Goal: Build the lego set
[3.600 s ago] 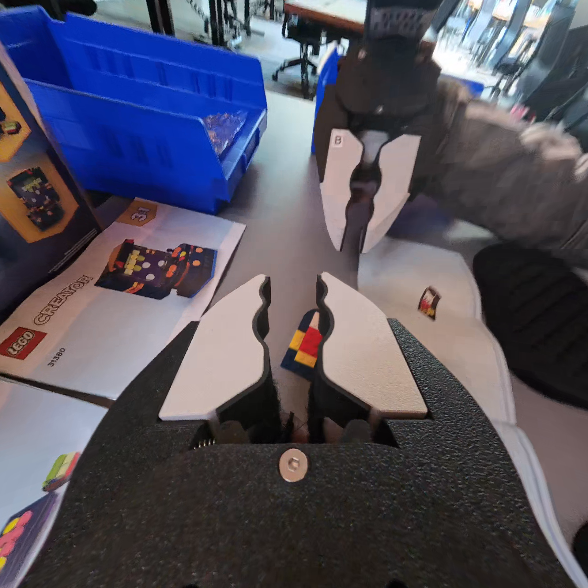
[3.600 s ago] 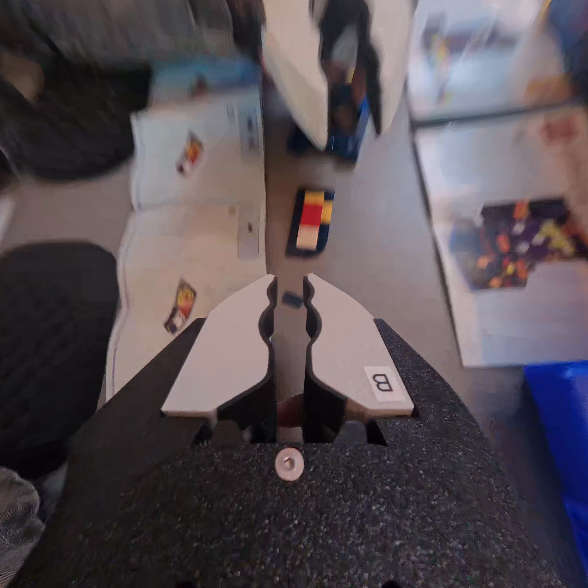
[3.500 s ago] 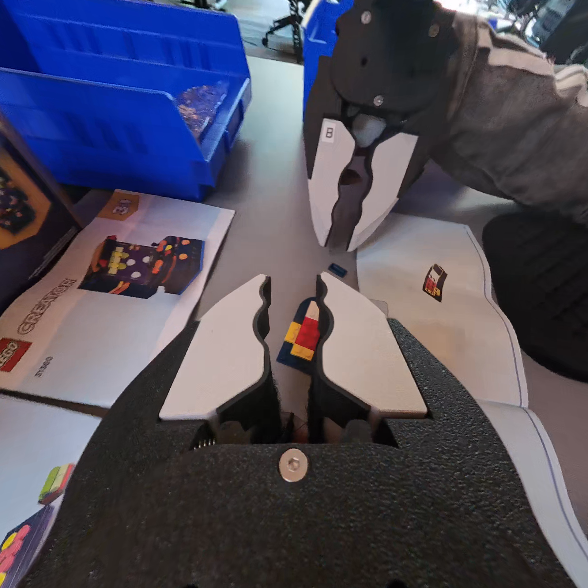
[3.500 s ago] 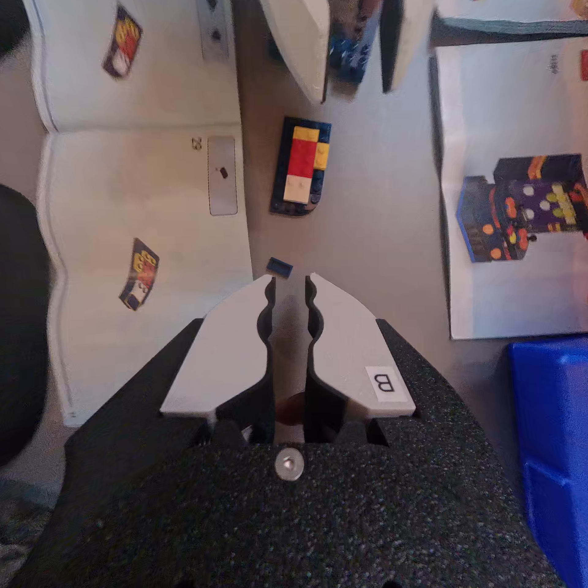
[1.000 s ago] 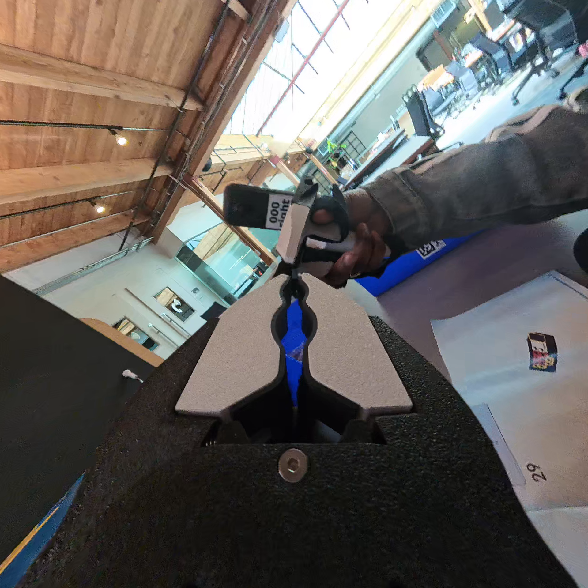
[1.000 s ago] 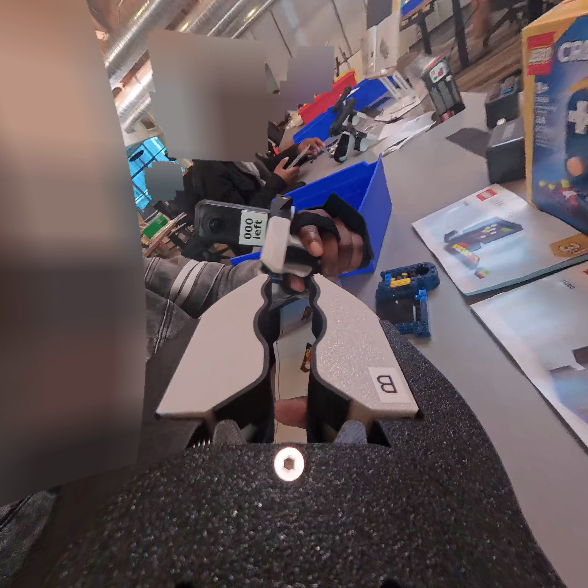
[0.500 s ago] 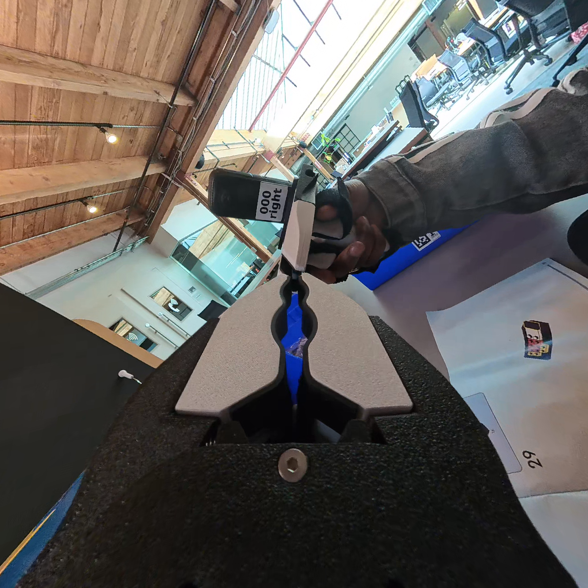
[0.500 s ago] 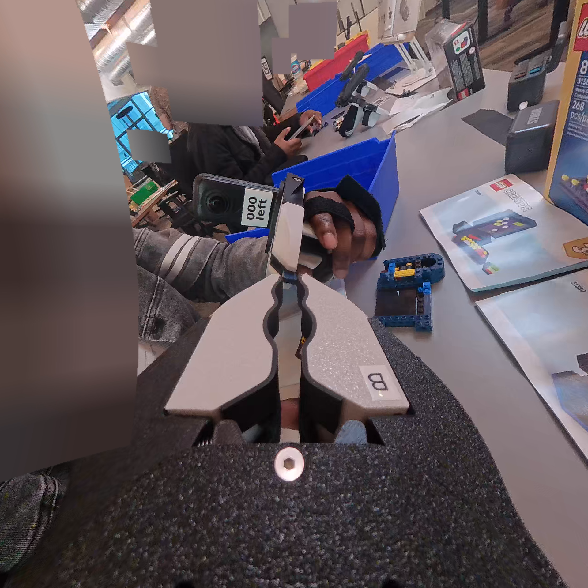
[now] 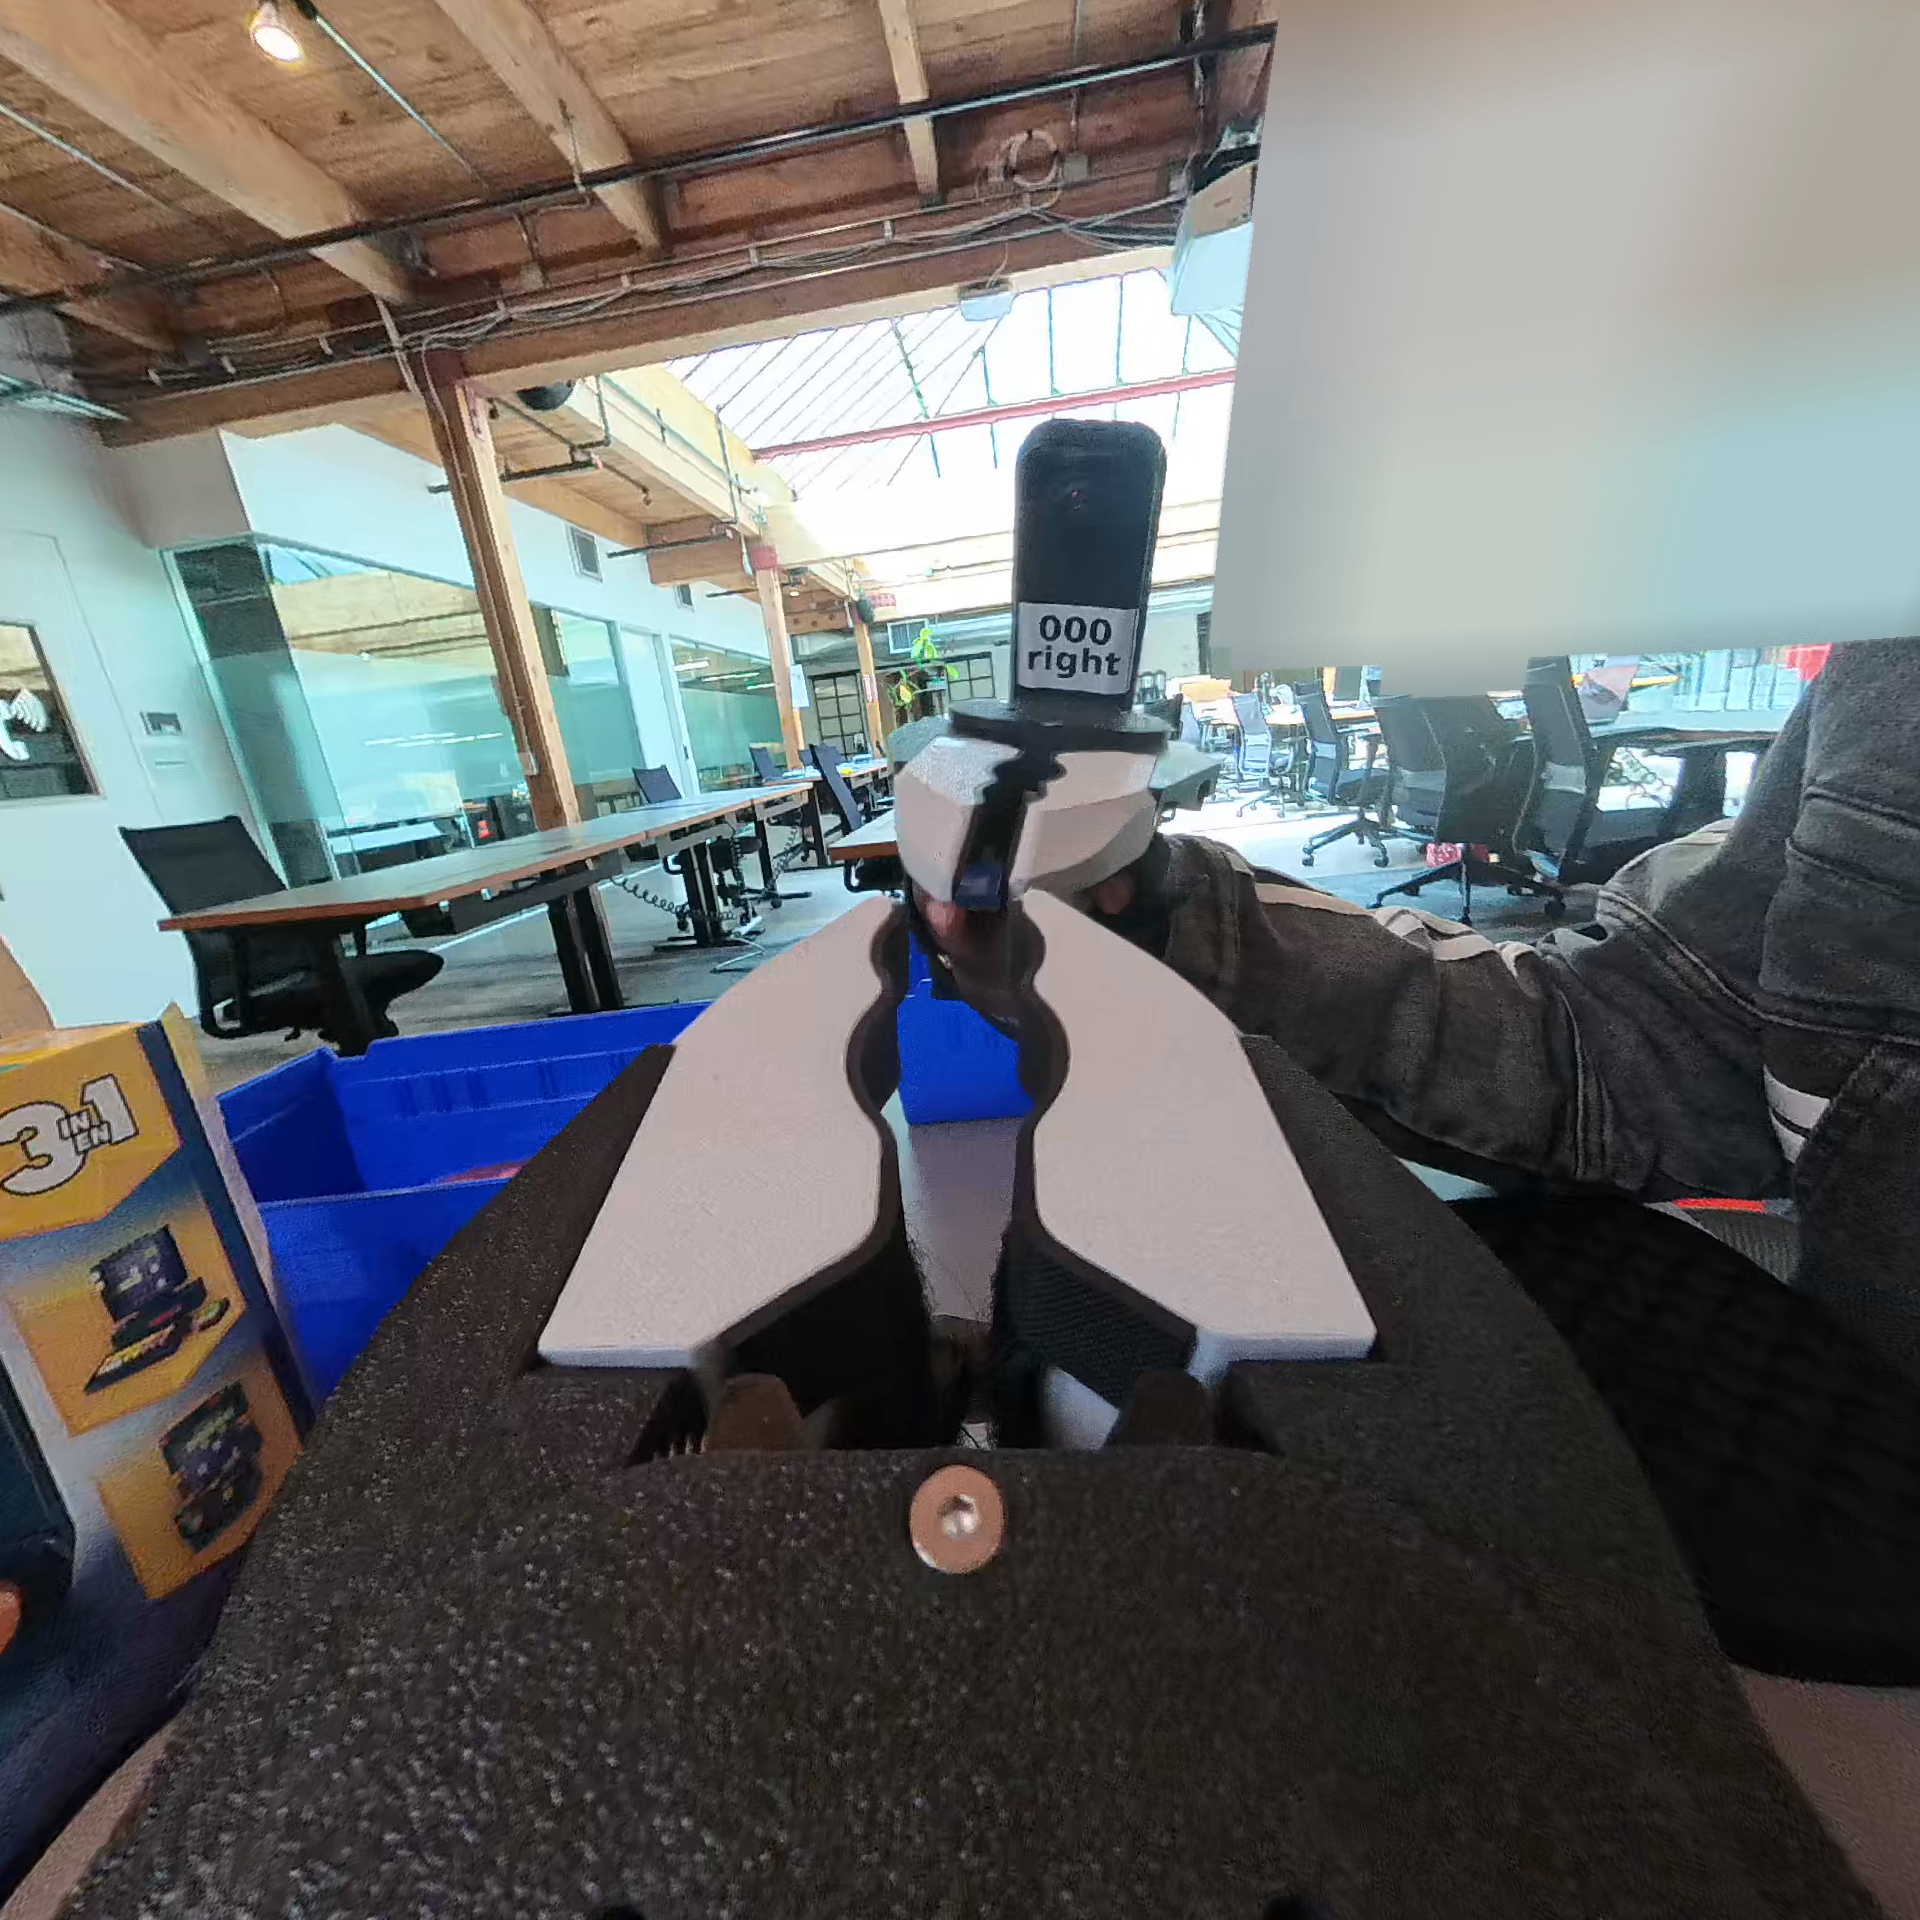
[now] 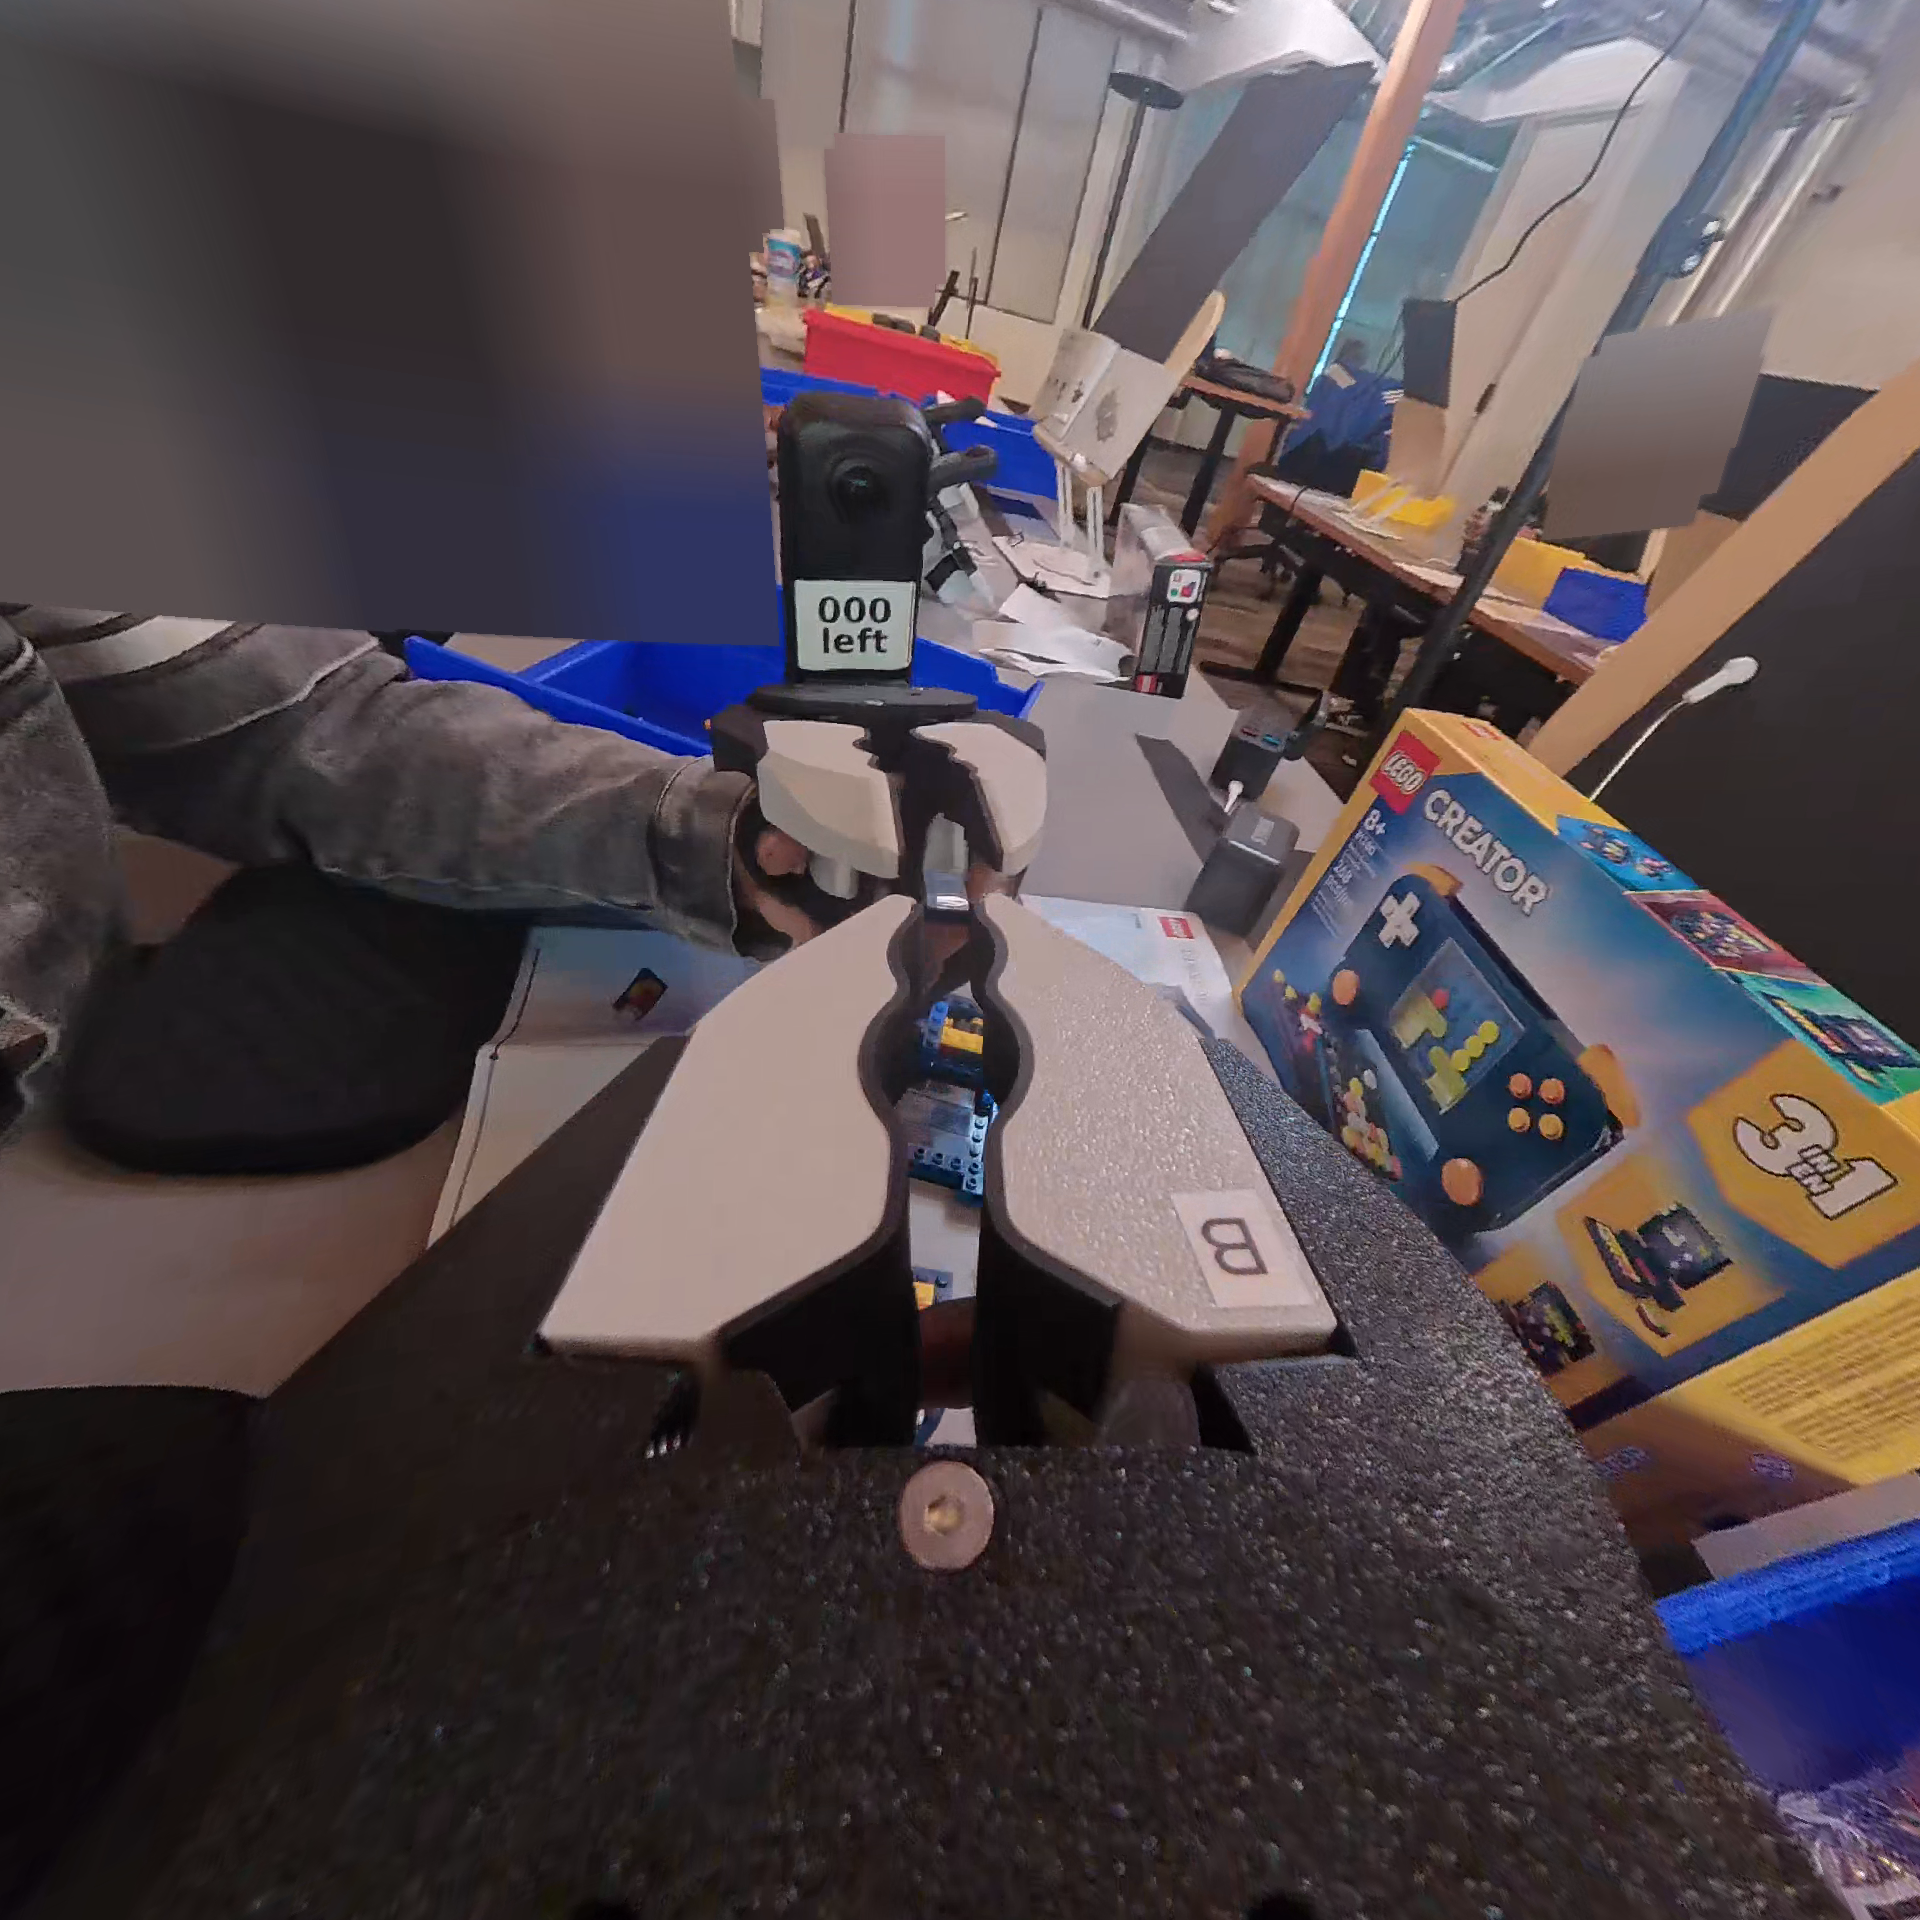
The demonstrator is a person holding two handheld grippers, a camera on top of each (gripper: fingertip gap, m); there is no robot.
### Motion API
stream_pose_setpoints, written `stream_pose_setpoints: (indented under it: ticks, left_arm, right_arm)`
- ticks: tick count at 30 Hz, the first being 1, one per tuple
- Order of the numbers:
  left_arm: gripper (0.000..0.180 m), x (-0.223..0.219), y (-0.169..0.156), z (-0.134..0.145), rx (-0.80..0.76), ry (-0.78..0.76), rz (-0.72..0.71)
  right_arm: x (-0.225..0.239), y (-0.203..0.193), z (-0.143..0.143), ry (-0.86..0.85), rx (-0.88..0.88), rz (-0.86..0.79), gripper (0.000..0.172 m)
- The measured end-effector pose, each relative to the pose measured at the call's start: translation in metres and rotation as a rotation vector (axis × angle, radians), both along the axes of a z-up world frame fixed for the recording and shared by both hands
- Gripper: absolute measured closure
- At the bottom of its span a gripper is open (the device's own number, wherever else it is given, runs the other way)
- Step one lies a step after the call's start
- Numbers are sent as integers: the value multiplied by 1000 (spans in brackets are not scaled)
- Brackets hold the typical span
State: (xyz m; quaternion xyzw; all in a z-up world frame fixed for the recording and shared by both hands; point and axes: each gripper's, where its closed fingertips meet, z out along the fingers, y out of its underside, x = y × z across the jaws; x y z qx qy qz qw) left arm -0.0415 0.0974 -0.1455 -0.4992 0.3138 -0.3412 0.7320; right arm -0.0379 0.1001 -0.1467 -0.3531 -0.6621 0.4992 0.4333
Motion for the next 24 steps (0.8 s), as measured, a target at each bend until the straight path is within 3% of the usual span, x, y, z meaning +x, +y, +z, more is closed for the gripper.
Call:
stream_pose_setpoints:
  ticks: [7,24]
  left_arm:
    - [173,6,-5,-4,-15,38,-51]
    - [173,8,-8,-11,-8,111,-78]
  right_arm:
    - [-4,-7,-6,-28,19,18,164]
    - [-1,-12,-13,-99,-4,44,162]
